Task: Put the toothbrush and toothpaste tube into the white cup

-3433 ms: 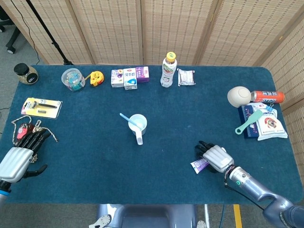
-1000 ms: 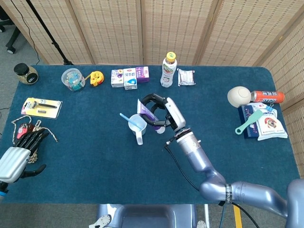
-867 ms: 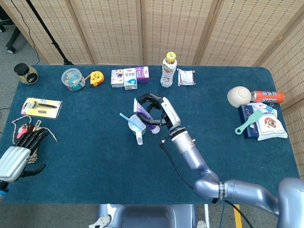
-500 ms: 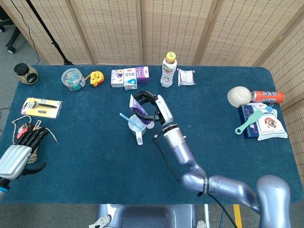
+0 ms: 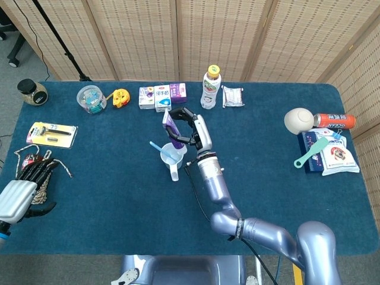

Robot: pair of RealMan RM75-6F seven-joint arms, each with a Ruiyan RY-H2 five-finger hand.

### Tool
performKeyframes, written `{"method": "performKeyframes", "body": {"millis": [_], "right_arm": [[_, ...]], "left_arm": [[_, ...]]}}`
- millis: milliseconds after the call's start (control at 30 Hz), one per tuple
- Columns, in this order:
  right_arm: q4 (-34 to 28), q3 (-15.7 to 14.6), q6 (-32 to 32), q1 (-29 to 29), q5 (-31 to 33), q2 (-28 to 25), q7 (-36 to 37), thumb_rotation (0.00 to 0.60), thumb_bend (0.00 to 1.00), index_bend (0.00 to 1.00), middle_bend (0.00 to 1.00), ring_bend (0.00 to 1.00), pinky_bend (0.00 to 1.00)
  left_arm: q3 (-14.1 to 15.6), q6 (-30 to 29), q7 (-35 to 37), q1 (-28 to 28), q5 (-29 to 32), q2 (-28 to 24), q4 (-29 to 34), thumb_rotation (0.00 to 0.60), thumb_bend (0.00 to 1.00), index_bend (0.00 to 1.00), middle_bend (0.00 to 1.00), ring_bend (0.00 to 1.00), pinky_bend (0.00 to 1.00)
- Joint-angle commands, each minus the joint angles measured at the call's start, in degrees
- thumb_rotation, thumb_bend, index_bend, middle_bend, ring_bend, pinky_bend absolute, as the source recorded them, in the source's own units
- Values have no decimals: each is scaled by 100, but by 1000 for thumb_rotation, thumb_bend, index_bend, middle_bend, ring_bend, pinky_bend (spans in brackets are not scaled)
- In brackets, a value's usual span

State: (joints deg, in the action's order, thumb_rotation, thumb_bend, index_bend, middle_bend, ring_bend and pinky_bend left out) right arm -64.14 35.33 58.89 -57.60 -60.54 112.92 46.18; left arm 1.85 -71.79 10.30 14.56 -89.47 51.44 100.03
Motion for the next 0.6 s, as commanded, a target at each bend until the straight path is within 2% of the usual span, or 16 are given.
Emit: {"method": "performKeyframes", "body": {"millis": [33,267,600], "right_arm": [[123,22,78,34,-116,113,218,600,677,665,487,284,234],[448,-45,230,46,-396,401,689,600,677,665,487,235,142],[1315,-147,292,-53,-612,860,1072,600,678,665,487,226,134]], "left_arm": [[0,11,1,4,6,-1,-1,600,245,0,0,0,0],[-11,29,-14,9,39,1,16,600,245,0,0,0,0],[-27,56,33,21,73,-8,-2,600,245,0,0,0,0]]}}
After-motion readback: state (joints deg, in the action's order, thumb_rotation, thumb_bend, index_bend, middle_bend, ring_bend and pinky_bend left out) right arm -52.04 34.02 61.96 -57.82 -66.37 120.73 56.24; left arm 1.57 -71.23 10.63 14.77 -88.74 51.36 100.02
